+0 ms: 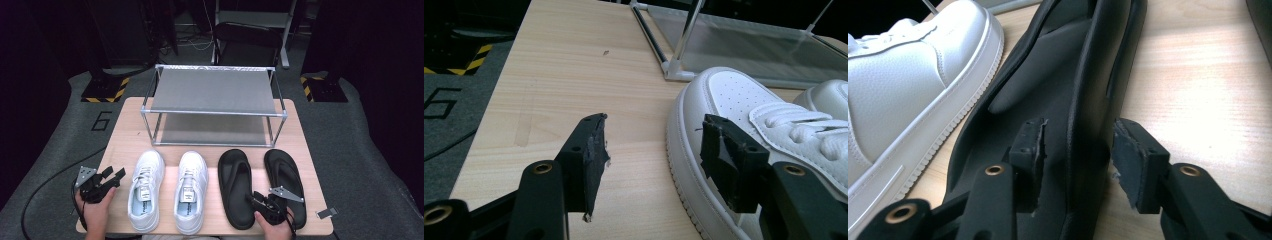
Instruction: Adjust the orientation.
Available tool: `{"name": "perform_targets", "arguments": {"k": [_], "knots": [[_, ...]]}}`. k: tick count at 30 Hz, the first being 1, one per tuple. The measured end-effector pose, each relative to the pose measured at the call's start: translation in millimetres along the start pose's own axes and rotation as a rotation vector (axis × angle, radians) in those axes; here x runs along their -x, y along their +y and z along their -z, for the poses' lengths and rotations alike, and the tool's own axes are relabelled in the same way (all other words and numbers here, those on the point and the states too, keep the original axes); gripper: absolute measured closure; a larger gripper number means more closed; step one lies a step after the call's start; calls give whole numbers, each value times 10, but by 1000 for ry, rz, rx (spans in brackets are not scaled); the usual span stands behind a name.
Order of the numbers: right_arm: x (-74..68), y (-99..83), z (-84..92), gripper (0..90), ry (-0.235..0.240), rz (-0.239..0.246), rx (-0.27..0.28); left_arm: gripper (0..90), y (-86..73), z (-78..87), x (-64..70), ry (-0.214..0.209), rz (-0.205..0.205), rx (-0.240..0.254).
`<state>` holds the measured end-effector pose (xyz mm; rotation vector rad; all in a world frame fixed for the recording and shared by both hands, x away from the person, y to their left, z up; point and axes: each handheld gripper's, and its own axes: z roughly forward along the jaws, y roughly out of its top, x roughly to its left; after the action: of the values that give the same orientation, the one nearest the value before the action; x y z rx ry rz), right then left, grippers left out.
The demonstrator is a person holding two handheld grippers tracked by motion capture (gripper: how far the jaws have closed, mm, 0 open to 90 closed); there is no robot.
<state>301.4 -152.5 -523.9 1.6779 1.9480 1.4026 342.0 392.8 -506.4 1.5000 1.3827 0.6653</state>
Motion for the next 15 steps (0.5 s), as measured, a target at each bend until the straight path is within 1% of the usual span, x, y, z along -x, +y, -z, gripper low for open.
{"name": "perform_targets", "arguments": {"k": [2, 3, 4, 5, 7, 9, 10, 11, 12, 13, 14, 15], "knots": [[-9, -7, 1, 532, -12, -12, -12, 434, 1, 2, -1, 0, -1, 2], [-1, -11, -5, 528, -6, -18, -16, 434, -3, -2, 3, 5, 3, 15], [-4, -13, -2, 522, -9, -38, -34, 433, 0, 5, -1, 1, 2, 9], [0, -16, 0, 525, -11, -43, -35, 434, 0, 9, -3, 1, 3, 8], [21, -17, -5, 532, 9, -47, -42, 434, 0, 10, -6, 3, 4, 13], [32, -20, -6, 534, 14, -55, -50, 434, 4, 16, -10, 2, 3, 8], [38, -22, -6, 539, 21, -64, -50, 434, 3, 16, -11, 3, 4, 10], [33, -23, -2, 543, 27, -92, -59, 434, 3, 15, -11, 3, 4, 10], [42, -24, 0, 548, 33, -101, -63, 434, 4, 15, -10, 4, 4, 10], [51, -28, -9, 549, 38, -92, -49, 434, 4, 16, -11, 4, 3, 9], [42, -28, -2, 550, 35, -103, -58, 434, 4, 16, -9, 4, 5, 10], [41, -26, -1, 551, 32, -101, -62, 434, 4, 16, -9, 5, 4, 12]]}}
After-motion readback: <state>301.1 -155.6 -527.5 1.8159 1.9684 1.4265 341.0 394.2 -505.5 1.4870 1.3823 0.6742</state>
